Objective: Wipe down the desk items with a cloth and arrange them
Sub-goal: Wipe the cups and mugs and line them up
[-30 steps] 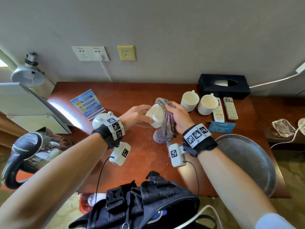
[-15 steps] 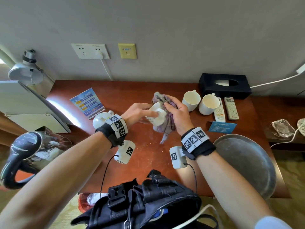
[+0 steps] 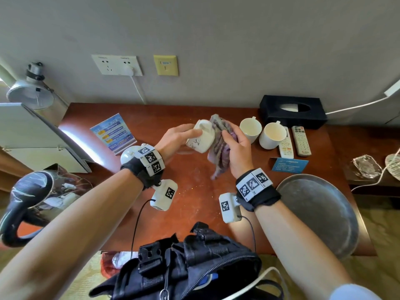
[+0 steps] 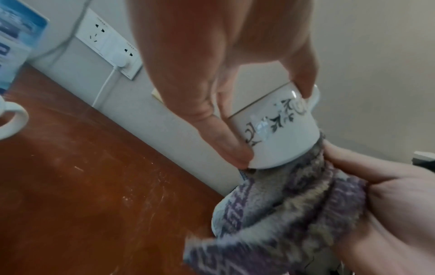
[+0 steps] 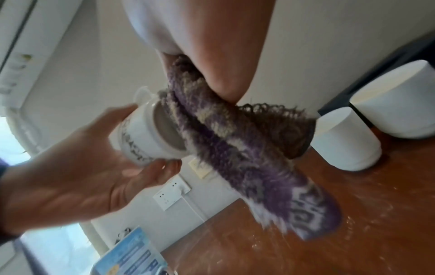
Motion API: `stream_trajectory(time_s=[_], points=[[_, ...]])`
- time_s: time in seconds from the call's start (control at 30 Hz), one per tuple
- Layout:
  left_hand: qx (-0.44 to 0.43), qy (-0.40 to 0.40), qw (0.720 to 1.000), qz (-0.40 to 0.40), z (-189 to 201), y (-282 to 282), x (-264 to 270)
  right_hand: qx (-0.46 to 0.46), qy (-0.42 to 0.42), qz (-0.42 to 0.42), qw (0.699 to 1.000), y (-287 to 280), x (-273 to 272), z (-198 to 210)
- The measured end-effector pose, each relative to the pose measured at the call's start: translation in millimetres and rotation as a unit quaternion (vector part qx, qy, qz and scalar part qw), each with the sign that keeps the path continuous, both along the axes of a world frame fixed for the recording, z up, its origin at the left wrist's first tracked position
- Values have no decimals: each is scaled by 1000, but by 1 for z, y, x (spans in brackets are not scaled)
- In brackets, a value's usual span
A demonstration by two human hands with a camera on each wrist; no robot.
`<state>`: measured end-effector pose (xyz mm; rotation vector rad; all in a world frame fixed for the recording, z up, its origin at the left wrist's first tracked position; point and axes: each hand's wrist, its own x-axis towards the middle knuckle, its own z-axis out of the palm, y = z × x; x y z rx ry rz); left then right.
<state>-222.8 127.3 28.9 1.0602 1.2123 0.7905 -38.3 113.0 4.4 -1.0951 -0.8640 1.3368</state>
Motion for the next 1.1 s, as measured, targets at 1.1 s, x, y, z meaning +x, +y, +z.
stream_trajectory(time_s=[1.1], points=[[-20, 11, 999, 45, -15, -26, 19, -122, 67, -15, 990, -8, -10, 5]])
